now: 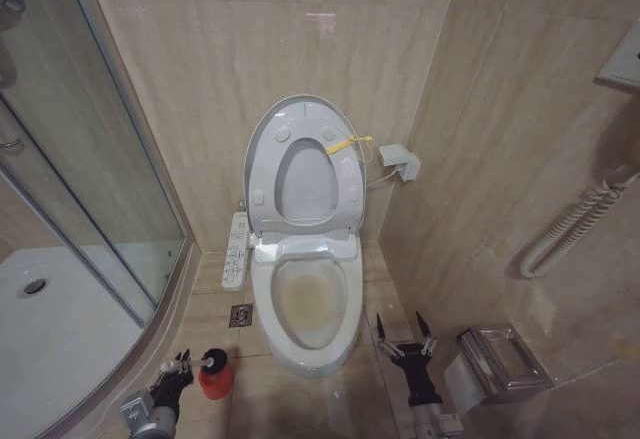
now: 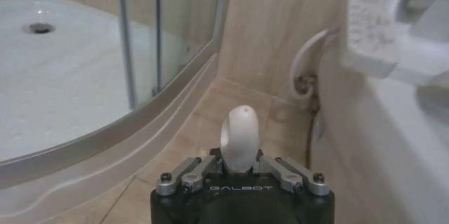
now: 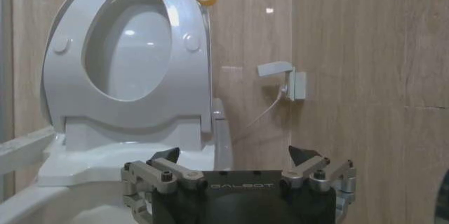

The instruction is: Open the toilet lid, clean the toilet bowl with a toilet brush, close the toilet lid, and flush.

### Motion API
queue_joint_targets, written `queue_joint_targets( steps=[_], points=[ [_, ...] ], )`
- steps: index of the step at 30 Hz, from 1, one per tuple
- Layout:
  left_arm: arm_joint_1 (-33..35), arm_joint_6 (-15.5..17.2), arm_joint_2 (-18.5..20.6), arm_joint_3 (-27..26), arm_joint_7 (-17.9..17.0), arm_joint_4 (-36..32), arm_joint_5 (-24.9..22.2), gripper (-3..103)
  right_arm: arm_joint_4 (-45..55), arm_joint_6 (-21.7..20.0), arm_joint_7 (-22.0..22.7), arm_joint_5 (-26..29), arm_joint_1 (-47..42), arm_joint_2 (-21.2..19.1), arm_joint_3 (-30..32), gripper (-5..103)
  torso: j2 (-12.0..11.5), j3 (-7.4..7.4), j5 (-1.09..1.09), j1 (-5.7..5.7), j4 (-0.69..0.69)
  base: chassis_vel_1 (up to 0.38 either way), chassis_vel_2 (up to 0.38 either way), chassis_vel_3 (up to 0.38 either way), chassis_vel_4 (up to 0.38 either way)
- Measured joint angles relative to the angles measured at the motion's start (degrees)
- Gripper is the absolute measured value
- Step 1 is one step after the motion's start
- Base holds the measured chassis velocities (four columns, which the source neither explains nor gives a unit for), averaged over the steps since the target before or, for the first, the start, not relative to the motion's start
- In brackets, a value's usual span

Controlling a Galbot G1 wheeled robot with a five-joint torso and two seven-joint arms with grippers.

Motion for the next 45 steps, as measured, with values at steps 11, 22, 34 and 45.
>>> queue_joint_targets(
  steps=[11,22,34,45],
  points=[
    [-1.4,-0.1,-0.5,-0.9,0.6,4.0,0.1,18,-0.1,0.2,0.0,0.4,0.0,-1.2,0.2,100,0.0,0.00,0.00,0.00,0.00,0.000,0.000,0.000,0.000],
    [-5.0,-0.8,-2.1,-0.5,1.8,9.5,0.1,18,-0.4,0.3,0.0,0.5,0.1,-1.9,0.2,100,0.0,0.00,0.01,0.00,0.00,0.000,0.000,0.000,0.000],
    [-8.7,-1.4,-2.3,0.7,2.4,14.5,-1.1,18,-1.3,0.0,0.1,0.7,0.5,-2.3,0.3,100,0.0,0.00,0.01,0.00,0.00,0.000,0.000,0.000,0.000],
    [-10.1,-1.2,-3.3,1.7,2.3,16.6,-1.2,18,-1.8,-0.2,0.2,1.7,1.1,-3.4,0.3,100,0.0,0.00,0.00,0.00,0.00,0.000,0.000,0.000,0.000]
  ],
)
